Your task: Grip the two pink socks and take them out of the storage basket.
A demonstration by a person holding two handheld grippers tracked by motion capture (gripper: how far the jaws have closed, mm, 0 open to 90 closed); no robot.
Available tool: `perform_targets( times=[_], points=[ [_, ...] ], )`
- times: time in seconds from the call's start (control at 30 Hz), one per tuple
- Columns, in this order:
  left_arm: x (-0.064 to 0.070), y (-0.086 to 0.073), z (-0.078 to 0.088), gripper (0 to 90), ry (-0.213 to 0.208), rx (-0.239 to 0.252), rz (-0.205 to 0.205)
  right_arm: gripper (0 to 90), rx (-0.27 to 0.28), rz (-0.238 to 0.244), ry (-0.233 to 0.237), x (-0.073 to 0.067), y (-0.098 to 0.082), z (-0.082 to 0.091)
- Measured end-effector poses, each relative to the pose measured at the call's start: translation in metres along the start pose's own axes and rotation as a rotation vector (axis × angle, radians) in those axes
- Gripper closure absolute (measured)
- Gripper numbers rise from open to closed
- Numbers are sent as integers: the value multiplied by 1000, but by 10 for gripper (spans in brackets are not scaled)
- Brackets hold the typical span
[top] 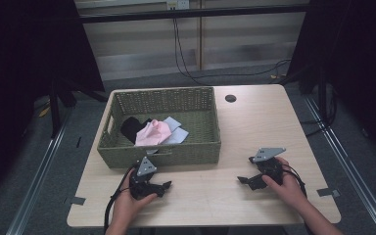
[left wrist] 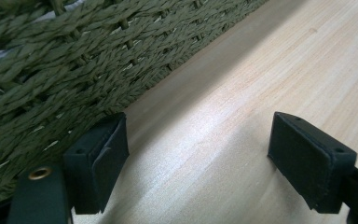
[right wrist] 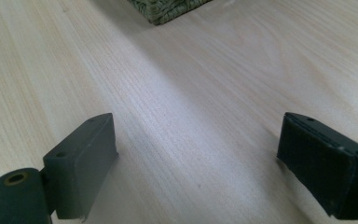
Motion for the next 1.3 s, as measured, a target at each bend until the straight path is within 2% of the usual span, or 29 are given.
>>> perform_targets(
  times=[0.33,0.4,0.43,0.5,0.63,0.67,0.73,1.0,1.13,1.2,1.3],
  points=[
    [0,0,1,213,0,-1,3,107,0,0,0,0,0,0],
    [0,0,4,226,-3,-43,-2,107,0,0,0,0,0,0],
    [0,1,5,231,-17,-60,1,107,0,0,0,0,0,0],
    [2,4,7,232,-50,-62,15,107,0,0,0,0,0,0],
    [3,10,13,234,-77,-75,27,107,0,0,0,0,0,0],
    [3,11,14,234,-89,-77,32,107,0,0,0,0,0,0],
    [2,14,19,234,-83,-93,29,107,0,0,0,0,0,0],
    [1,32,40,236,-104,-114,12,107,0,0,0,0,0,0],
    [-6,38,51,236,-110,-127,5,107,0,0,0,0,0,0],
    [-9,40,54,236,-113,-129,16,107,0,0,0,0,0,0],
    [-15,46,62,236,-102,-140,10,107,0,0,0,0,0,0]
  ],
)
Point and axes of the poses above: each handheld gripper's, and its own axes: z roughly backward along the jaws, y roughly out of its top, x roughly to its right, the point moved 7 cm from there along -z, roughly forward along the jaws, and after that the axes turned 8 degrees about -x, right-handed, at the moved point
